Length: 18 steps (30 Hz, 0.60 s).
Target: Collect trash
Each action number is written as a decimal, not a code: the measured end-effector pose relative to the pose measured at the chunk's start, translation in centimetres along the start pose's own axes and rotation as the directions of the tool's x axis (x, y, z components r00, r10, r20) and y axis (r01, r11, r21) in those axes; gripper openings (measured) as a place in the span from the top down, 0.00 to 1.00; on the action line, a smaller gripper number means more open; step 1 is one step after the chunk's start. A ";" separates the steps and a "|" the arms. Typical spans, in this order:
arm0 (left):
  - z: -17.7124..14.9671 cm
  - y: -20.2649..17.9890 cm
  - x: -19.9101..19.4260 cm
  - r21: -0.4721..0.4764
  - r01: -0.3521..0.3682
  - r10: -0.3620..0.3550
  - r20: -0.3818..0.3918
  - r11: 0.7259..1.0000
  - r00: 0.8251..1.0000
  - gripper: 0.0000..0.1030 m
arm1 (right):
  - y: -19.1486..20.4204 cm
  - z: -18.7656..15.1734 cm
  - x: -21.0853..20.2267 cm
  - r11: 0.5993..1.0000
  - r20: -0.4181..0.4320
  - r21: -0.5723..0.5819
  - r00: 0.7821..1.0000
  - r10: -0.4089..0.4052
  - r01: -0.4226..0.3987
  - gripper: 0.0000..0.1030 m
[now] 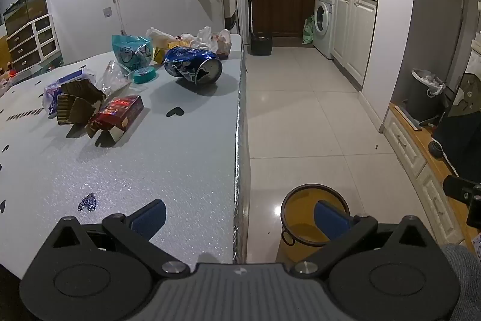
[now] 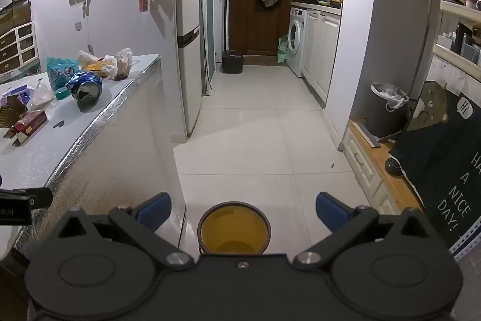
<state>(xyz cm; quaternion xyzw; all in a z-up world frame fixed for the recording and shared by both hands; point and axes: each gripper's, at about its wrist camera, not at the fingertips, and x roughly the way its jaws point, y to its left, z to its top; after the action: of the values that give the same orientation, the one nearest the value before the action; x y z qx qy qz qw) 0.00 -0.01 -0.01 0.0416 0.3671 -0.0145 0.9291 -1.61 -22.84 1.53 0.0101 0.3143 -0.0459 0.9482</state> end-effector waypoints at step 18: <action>0.0 0.0 0.0 -0.002 0.003 -0.003 -0.002 1.000 1.000 0.00 | 0.0 0.0 -0.1 1.000 -0.006 -0.002 1.000 -0.001 0.001 0.00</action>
<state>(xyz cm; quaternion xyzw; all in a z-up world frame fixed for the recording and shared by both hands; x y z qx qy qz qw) 0.01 -0.01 -0.01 0.0403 0.3681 -0.0154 0.9288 -1.69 -22.83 1.53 0.0090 0.3174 -0.0457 0.9472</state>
